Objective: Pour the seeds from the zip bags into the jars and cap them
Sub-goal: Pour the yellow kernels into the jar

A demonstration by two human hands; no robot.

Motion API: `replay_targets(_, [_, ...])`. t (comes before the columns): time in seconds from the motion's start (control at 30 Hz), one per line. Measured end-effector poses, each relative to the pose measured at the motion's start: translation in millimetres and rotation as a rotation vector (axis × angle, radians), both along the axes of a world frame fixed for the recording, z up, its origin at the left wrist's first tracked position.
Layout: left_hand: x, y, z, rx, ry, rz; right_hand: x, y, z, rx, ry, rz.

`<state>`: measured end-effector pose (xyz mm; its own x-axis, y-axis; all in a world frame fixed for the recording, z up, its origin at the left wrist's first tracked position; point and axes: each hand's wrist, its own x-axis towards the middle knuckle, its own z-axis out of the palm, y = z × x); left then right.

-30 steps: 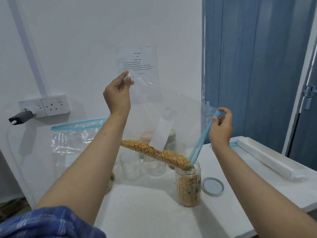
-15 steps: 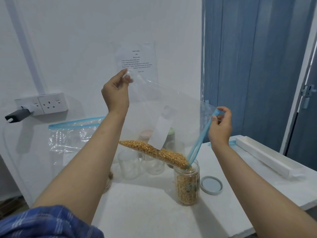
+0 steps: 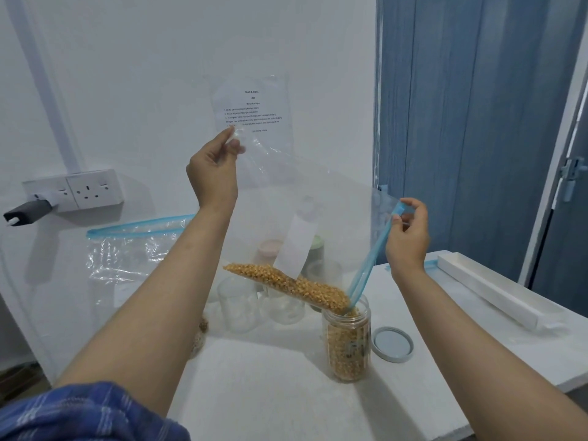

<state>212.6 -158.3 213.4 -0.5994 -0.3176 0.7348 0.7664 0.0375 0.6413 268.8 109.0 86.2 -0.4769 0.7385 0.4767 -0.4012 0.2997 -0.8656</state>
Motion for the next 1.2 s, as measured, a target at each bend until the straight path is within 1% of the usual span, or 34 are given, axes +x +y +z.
replay_targets(0.47, [-8,1,-4,0.006,-0.009,-0.002,-3,-1,-2,0.012,0.003,0.046])
replay_targets(0.73, [-10,0,-6,0.003,-0.003,0.004,-2,0,-4,0.002,0.022,0.031])
replay_targets(0.97, [-14,-2,-5,-0.047,-0.012,0.012,1,0,-8,-0.019,0.034,0.035])
replay_targets(1.2, [-11,8,-13,-0.094,-0.003,-0.024,-1,-2,-15,-0.043,0.024,0.032])
